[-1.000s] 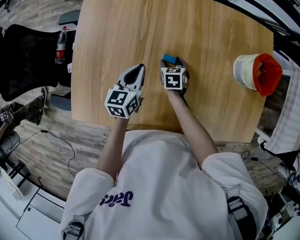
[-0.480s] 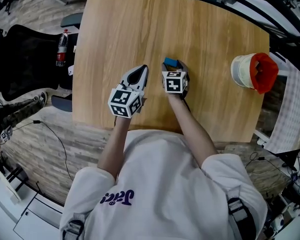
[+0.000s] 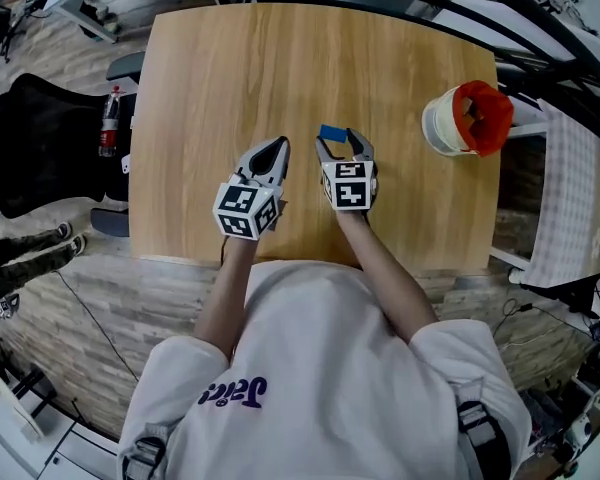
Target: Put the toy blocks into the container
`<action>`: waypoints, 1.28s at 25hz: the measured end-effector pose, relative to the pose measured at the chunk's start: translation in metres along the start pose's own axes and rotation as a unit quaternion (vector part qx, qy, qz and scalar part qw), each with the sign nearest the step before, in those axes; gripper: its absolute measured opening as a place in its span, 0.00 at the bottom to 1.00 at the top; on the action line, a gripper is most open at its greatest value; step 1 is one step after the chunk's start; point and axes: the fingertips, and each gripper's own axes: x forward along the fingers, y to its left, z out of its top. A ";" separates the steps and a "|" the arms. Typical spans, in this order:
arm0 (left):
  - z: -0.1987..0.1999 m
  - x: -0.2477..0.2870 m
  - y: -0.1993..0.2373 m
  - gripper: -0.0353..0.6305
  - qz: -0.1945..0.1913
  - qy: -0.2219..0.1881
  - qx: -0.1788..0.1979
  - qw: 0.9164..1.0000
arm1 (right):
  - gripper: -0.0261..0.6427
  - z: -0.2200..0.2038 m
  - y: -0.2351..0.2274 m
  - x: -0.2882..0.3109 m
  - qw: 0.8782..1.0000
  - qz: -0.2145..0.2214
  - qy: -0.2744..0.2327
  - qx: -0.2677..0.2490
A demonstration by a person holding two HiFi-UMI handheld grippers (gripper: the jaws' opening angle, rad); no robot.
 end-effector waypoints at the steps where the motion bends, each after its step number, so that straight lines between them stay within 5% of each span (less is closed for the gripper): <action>1: 0.001 0.003 -0.011 0.06 -0.007 -0.002 0.006 1.000 | 0.47 0.003 -0.007 -0.012 1.000 -0.002 -0.008 0.003; 17: 0.001 0.060 -0.168 0.06 -0.104 -0.010 0.060 0.993 | 0.47 0.041 -0.166 -0.191 0.992 -0.050 -0.120 0.005; 26: -0.004 0.079 -0.207 0.06 -0.129 0.003 0.080 0.988 | 0.47 0.072 -0.292 -0.243 0.985 -0.088 -0.091 -0.117; 32: 0.001 0.090 -0.195 0.06 -0.115 0.008 0.081 0.990 | 0.47 0.096 -0.342 -0.219 0.977 -0.044 -0.021 -0.209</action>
